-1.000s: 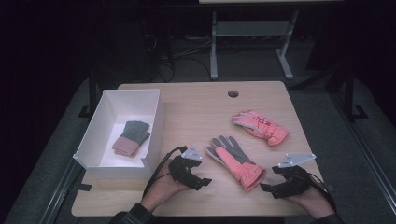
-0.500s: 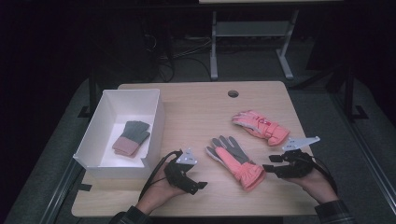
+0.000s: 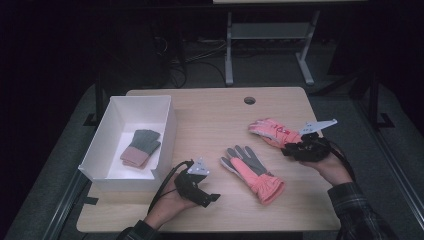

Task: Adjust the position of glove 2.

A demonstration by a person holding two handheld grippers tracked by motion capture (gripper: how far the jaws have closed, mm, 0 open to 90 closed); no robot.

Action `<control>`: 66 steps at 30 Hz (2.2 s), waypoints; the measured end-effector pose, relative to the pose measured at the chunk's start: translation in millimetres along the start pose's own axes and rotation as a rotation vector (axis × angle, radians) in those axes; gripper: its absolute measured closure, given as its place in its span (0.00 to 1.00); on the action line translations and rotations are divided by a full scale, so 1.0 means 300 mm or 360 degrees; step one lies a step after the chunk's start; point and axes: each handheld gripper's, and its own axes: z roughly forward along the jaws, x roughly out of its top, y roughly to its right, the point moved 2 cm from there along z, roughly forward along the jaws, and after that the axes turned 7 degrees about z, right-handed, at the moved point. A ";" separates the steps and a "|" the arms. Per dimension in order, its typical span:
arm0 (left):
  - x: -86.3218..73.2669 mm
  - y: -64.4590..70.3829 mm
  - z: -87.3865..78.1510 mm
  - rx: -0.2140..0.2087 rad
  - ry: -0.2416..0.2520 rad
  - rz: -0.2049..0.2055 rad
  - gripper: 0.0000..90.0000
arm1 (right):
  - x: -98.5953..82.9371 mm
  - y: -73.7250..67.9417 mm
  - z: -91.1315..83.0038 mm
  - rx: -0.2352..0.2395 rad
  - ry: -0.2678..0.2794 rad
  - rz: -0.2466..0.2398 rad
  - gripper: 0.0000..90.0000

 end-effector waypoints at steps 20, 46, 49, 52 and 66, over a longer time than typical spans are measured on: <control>-0.008 0.007 0.007 -0.0020 -0.0049 0.0051 0.15 | 0.146 0.227 0.118 -0.0044 -0.0110 0.0038 0.75; -0.012 0.010 0.013 -0.0014 -0.0069 0.0040 0.15 | 0.109 0.234 0.264 -0.0094 -0.0384 -0.0080 0.96; -0.013 0.009 0.009 -0.0009 -0.0072 0.0047 0.15 | 0.112 0.230 0.263 -0.0114 -0.0381 -0.0059 0.98; -0.015 0.008 0.005 -0.0003 -0.0065 0.0038 0.15 | 0.111 0.234 0.253 -0.0105 -0.0342 -0.0011 0.99; -0.016 0.004 0.006 0.0000 -0.0060 0.0015 0.15 | 0.087 0.170 0.119 -0.0075 -0.0231 0.0175 0.99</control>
